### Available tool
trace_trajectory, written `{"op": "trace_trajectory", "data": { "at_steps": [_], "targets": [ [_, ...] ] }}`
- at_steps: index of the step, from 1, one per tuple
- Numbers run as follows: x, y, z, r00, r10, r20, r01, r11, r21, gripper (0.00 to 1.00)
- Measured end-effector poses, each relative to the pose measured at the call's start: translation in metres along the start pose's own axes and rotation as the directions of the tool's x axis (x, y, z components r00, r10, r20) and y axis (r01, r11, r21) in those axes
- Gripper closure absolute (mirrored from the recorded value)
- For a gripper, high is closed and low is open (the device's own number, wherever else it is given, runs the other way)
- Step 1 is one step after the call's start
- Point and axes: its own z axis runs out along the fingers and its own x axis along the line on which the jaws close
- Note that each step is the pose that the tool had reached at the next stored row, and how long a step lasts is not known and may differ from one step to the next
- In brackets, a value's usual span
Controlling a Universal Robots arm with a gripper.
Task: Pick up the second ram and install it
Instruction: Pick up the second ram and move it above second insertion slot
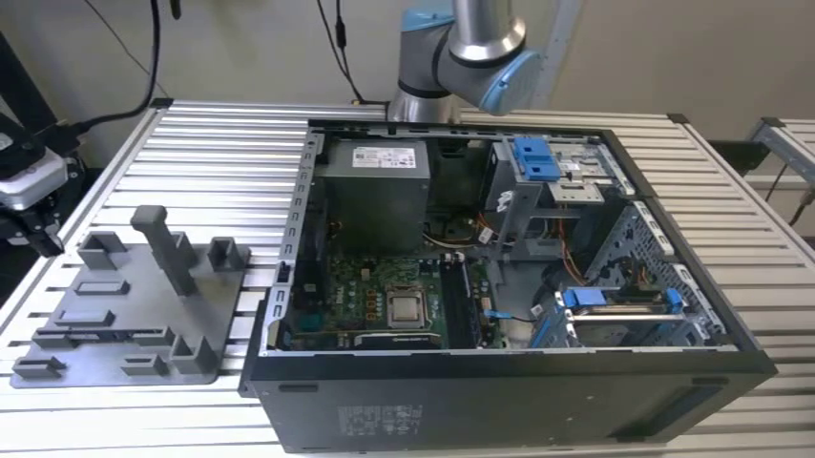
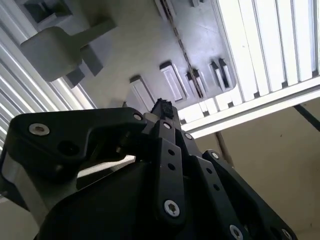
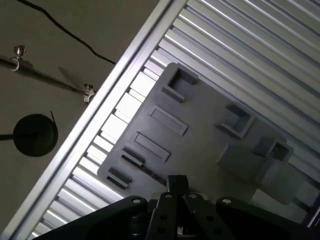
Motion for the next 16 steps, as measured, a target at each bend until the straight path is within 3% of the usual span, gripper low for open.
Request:
{"op": "trace_trajectory", "data": {
  "at_steps": [4,8,12,16],
  "targets": [
    [0.0001,-0.0002,0.0009,0.9974,-0.072,-0.0016,0.072,0.9974,0.0009,0.89],
    [0.0001,-0.0002,0.0015,0.9895,-0.145,-0.0016,0.145,0.9895,0.0033,0.89],
    [0.0001,-0.0002,0.0018,0.9763,-0.216,-0.0024,0.216,0.9763,0.0049,0.89],
    [0.0001,-0.0002,0.0023,0.9582,-0.286,-0.0057,0.286,0.9583,0.0035,0.89]
  ]
}}
